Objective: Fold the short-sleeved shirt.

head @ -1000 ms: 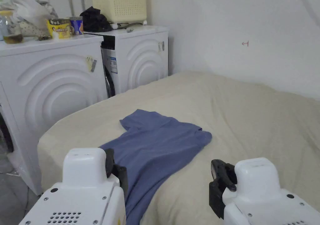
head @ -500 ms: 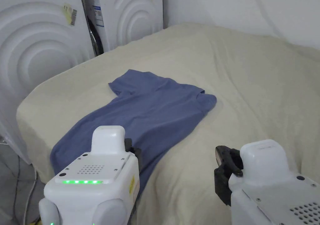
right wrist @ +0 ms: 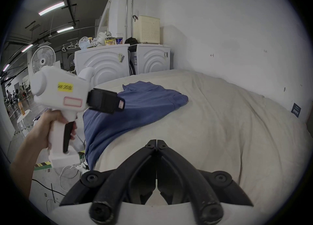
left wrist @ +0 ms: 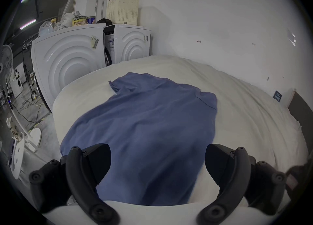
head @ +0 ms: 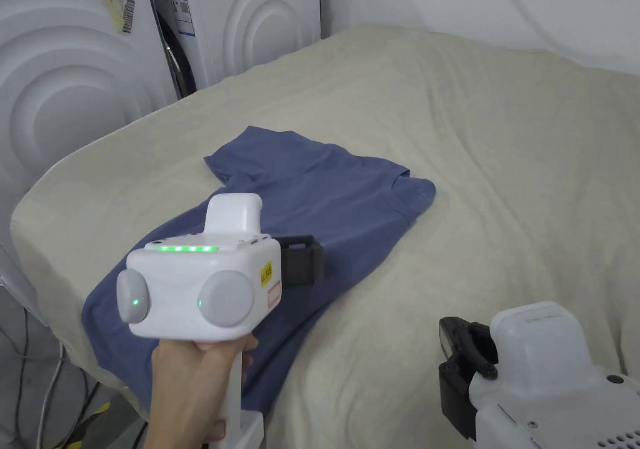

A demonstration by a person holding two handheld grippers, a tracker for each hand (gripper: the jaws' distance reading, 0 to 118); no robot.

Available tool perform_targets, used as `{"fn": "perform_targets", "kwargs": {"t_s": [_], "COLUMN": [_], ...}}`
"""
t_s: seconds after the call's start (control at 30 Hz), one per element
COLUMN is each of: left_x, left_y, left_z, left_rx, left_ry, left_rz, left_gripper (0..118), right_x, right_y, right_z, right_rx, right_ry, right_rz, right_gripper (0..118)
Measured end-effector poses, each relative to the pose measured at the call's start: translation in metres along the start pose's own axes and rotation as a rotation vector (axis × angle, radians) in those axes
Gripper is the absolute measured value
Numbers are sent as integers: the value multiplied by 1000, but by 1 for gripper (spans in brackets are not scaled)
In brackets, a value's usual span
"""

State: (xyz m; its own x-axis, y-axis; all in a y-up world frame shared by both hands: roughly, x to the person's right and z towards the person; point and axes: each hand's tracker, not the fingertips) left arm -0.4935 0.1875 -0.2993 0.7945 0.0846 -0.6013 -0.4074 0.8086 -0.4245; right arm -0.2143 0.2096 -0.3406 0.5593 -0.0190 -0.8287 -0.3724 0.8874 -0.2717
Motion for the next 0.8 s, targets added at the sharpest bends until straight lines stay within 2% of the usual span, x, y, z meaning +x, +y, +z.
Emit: {"fn": "perform_targets", "kwargs": {"t_s": [0.1,0.17,0.2,0.23,0.27,0.3,0.4,0.43,0.5,0.8], "left_x": [-8,-7,-5,-2,1,1,0,-4,-11,-5], "left_y": [2,-5,-10,-18,-22,-22,-18,-15,-12,8], "left_z": [-29,-44,-52,-55,-48,-44,-41,-42,-41,1], "left_rx": [-138,-239,-272,-256,-166,-183,-182,-168,-200,-100], "left_ry": [-3,-18,7,51,37,36,51,91,40,80], "left_rz": [-11,-54,-68,-92,-86,-72,-31,-11,25,-5], "left_gripper": [109,78,67,66,63,58,12,12,11,11], "right_x": [0,0,1,1,2,2,3,3,3,14], "right_y": [0,0,0,0,0,0,-1,-2,-3,1], "right_z": [3,4,4,3,3,3,4,5,8,32], "right_rx": [-3,-5,-7,-9,-14,-17,-23,-25,-25,-5], "right_ry": [4,2,1,1,0,0,-1,0,-3,-32], "right_rz": [-3,5,7,8,6,3,-9,-10,-10,-23], "right_gripper": [0,0,0,0,0,0,0,0,0,0]}}
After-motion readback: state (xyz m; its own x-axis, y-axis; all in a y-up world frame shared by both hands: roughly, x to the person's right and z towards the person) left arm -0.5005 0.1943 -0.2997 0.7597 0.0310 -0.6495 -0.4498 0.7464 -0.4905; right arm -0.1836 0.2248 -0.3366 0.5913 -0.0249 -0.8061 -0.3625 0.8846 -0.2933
